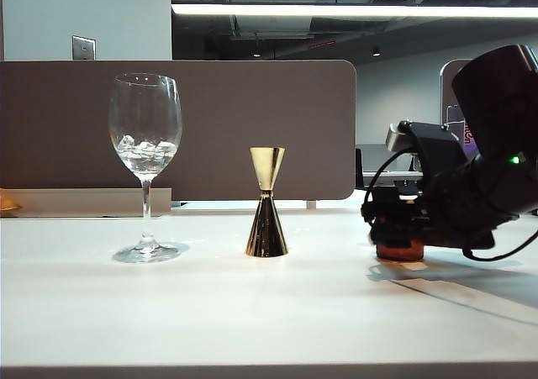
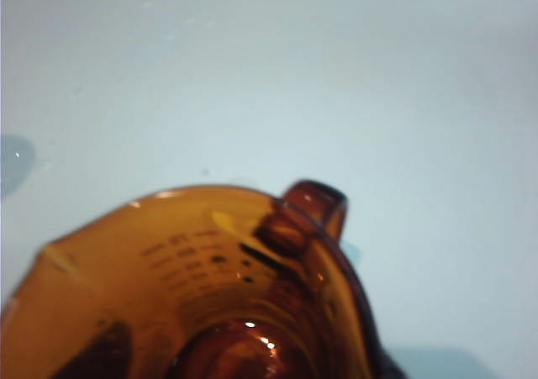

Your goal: Pick up the small amber measuring cup and pour the water in it into the jigger, then pick up the jigger and pour the water in it into the wine glass.

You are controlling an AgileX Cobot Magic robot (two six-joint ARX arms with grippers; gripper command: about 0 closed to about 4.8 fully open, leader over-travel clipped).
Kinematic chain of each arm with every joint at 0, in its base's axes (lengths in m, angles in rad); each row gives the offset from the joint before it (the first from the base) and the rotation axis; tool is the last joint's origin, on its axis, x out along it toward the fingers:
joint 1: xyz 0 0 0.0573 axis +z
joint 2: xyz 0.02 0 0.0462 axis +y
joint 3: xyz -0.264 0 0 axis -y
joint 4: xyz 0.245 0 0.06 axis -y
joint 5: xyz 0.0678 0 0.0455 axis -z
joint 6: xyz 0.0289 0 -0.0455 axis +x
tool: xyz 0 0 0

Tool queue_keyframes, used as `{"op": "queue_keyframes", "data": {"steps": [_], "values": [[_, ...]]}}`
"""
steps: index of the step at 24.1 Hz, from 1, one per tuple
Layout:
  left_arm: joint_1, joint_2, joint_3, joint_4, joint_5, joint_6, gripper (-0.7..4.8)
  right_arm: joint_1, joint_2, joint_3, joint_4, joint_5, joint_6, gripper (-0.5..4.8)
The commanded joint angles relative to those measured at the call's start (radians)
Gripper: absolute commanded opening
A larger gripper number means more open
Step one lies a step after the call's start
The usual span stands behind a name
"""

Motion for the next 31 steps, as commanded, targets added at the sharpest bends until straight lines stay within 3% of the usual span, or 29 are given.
{"op": "queue_keyframes", "data": {"steps": [1, 7, 22, 27, 31], "values": [[0.002, 0.000, 0.004, -0.004, 0.002, -0.003, -0.02, -0.001, 0.000, 0.002, 0.000, 0.023, 0.000, 3.75], [0.002, 0.000, 0.004, -0.004, 0.002, -0.003, -0.02, -0.001, -0.037, -0.004, -0.035, 0.034, 0.000, 3.87], [0.002, 0.000, 0.004, -0.004, 0.002, -0.003, -0.02, -0.001, -0.481, -0.004, -0.485, 0.085, -0.060, 3.97], [0.002, 0.000, 0.004, -0.004, 0.002, -0.003, -0.02, 0.032, -0.564, 0.005, -0.484, -0.003, -0.059, 3.96], [0.002, 0.000, 0.004, -0.004, 0.002, -0.003, -0.02, 0.122, -0.554, 0.006, -0.418, 0.023, -0.060, 3.87]]}}
